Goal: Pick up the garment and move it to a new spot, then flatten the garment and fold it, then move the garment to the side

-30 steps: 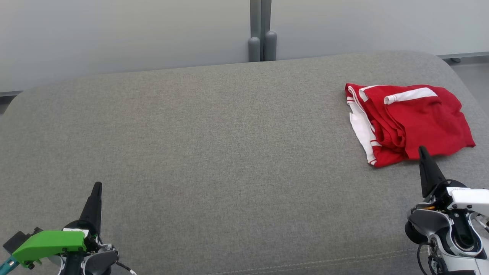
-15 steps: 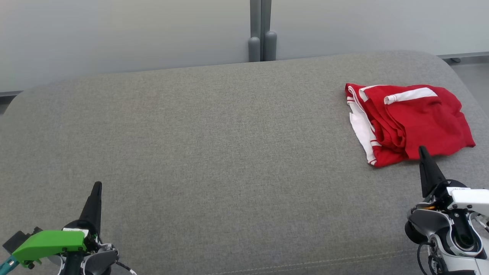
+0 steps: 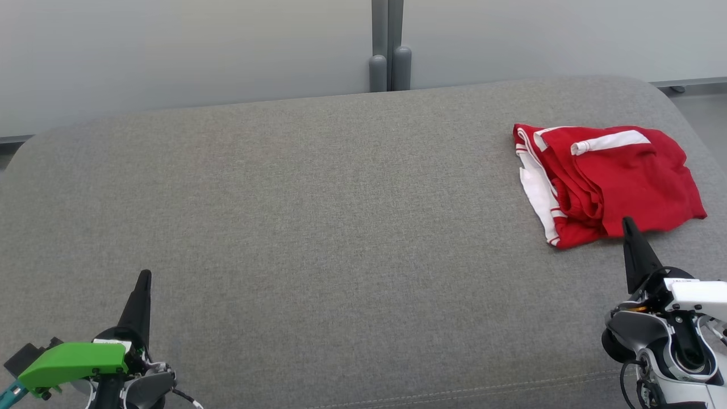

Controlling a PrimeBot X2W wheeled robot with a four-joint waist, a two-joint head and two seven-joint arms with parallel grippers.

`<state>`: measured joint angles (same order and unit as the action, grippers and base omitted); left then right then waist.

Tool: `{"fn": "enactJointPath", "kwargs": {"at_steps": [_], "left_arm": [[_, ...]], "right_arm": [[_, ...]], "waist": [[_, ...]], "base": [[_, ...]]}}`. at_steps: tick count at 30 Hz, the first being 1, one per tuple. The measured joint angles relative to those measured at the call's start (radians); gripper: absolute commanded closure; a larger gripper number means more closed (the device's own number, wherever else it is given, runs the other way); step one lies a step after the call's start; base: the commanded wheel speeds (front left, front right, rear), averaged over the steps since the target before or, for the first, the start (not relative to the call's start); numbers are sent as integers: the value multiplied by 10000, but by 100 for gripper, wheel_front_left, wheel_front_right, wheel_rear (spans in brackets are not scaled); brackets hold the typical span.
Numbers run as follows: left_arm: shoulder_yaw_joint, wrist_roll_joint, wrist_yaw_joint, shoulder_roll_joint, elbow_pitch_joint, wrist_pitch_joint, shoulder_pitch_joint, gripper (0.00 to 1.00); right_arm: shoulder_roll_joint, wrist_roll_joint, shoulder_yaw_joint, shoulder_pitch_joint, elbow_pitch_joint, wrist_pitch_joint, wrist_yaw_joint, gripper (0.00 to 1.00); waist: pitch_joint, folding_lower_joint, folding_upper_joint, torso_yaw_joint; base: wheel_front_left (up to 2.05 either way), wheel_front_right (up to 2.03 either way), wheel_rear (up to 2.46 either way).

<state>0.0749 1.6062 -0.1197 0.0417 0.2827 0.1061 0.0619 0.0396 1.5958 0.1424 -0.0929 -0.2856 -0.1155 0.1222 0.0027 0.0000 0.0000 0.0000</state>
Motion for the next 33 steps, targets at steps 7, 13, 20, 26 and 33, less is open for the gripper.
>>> {"fn": "enactJointPath", "kwargs": {"at_steps": [7, 13, 20, 26, 33], "left_arm": [[4, 0, 0, 0, -6, 0, 0, 100], [6, 0, 0, 0, -10, 0, 0, 100], [10, 0, 0, 0, -12, 0, 0, 100], [10, 0, 0, 0, -15, 0, 0, 100], [10, 0, 0, 0, -23, 0, 0, 100]], "right_arm": [[0, 4, -4, 1, 4, 2, 0, 100], [0, 15, -6, 1, 10, 2, 0, 100], [0, 17, -8, 1, 19, 2, 0, 100], [0, 29, -10, 2, 25, 2, 0, 100], [0, 29, -13, 2, 29, 2, 0, 100]], "waist": [[0, 0, 0, 0], [0, 0, 0, 0], [1, 0, 0, 0], [1, 0, 0, 0], [1, 0, 0, 0]], "base": [[0, 0, 0], [0, 0, 0], [0, 0, 0], [0, 0, 0], [0, 0, 0]]}}
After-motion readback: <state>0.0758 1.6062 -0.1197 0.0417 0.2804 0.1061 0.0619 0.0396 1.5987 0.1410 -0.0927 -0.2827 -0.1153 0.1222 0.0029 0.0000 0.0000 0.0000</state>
